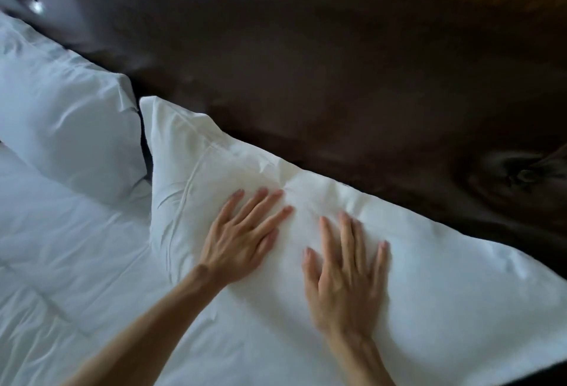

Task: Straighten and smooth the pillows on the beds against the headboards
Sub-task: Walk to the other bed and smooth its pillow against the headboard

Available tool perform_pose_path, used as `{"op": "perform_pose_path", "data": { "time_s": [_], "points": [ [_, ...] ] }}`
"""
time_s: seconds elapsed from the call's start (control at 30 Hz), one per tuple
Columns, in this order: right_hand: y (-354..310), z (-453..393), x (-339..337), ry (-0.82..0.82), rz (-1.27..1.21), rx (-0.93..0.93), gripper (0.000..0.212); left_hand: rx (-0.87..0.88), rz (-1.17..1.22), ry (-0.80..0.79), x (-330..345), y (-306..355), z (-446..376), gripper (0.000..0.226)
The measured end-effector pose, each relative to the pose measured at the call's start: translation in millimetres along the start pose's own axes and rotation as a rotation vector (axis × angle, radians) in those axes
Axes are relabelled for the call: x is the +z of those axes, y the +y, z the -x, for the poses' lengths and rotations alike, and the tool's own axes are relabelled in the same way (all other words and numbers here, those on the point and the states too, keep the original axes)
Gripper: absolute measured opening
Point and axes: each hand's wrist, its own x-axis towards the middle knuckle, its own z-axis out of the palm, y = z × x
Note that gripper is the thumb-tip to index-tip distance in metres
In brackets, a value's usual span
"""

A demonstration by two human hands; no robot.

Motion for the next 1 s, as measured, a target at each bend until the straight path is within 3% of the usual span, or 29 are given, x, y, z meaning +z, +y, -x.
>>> {"op": "perform_pose_path", "data": {
  "time_s": [0.13, 0.33, 0.57, 0.7, 0.83, 1.0],
  "points": [
    [51, 2, 3, 0.053, 0.107, -0.063, 0.055, -0.006, -0.075, 0.049, 17, -37, 8, 0.05],
    [126, 18, -17, 0.114, 0.226, -0.009, 0.051, -0.066, -0.114, 0.042, 11, -90, 26, 0.05],
    [135, 22, -37, 0.212, 0.106, 0.079, 0.043, -0.523, 0.025, 0.047, -22, -127, 75, 0.05],
    [59, 44, -35, 0.16, -0.112, 0.024, 0.047, -0.257, 0.003, 0.184, -25, -63, 66, 0.046],
    [6, 71, 0, 0.093, -0.075, -0.021, 0.051, 0.073, 0.009, 0.136, 10, 36, 57, 0.048],
    [52, 76, 22, 0.139, 0.054, -0.03, 0.048, -0.119, -0.041, 0.151, 47, 8, 70, 0.053]
  ]
}}
